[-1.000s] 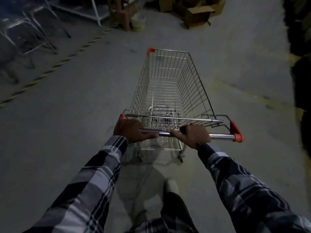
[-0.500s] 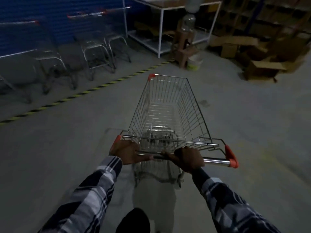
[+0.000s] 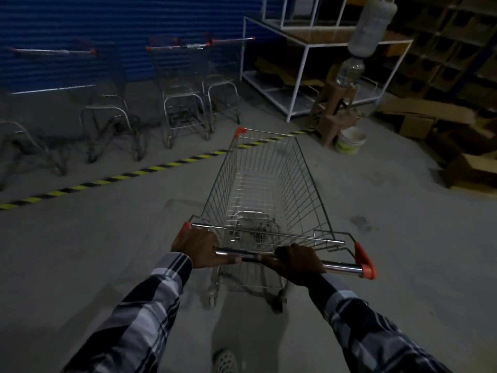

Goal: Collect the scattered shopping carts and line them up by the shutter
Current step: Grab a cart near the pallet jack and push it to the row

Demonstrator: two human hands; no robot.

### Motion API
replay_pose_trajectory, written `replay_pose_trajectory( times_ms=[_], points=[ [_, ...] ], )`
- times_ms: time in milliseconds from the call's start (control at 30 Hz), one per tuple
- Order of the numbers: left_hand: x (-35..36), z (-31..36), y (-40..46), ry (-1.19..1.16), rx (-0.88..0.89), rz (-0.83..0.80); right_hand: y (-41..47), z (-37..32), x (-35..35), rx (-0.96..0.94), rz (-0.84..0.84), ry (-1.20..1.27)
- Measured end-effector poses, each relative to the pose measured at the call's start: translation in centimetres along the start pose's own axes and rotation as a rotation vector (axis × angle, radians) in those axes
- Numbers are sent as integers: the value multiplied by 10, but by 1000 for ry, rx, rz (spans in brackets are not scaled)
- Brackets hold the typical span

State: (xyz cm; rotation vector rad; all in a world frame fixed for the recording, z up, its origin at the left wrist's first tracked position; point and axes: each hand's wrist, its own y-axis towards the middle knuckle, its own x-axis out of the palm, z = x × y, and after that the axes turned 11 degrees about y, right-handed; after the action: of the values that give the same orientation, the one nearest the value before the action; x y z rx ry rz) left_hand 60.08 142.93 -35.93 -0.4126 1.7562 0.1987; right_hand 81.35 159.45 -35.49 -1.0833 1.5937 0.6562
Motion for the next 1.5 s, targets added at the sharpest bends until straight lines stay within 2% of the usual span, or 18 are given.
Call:
replay_pose_trajectory(
  times_ms=[233, 333, 467, 667, 767, 933, 1067, 1233, 1500],
  points=[
    [3, -67, 134, -58, -25, -67, 154, 37, -30, -22, -1, 27],
    [10, -105, 201, -49, -54, -48, 228, 54, -40, -62, 15, 8],
    [12, -159, 307, -8, -56, -19, 341, 84, -57, -109, 44, -6],
    [11, -222, 467, -39, -76, -127, 502, 139, -87, -131, 21, 15],
    [11, -245, 536, -56, -92, -124, 571, 166, -108, -134, 11, 15],
    [0, -287, 649, -45, -63, -140, 685, 203, -132, -153, 29, 17],
    [0, -333, 752, 14, -14, -83, 781, 233, -143, -165, 89, 33],
    [9, -389, 897, -33, 23, -71, 908, 278, -173, -144, 90, 59],
    [-6, -419, 1089, -90, 35, -83, 1080, 370, -234, -95, 113, 22]
  ],
)
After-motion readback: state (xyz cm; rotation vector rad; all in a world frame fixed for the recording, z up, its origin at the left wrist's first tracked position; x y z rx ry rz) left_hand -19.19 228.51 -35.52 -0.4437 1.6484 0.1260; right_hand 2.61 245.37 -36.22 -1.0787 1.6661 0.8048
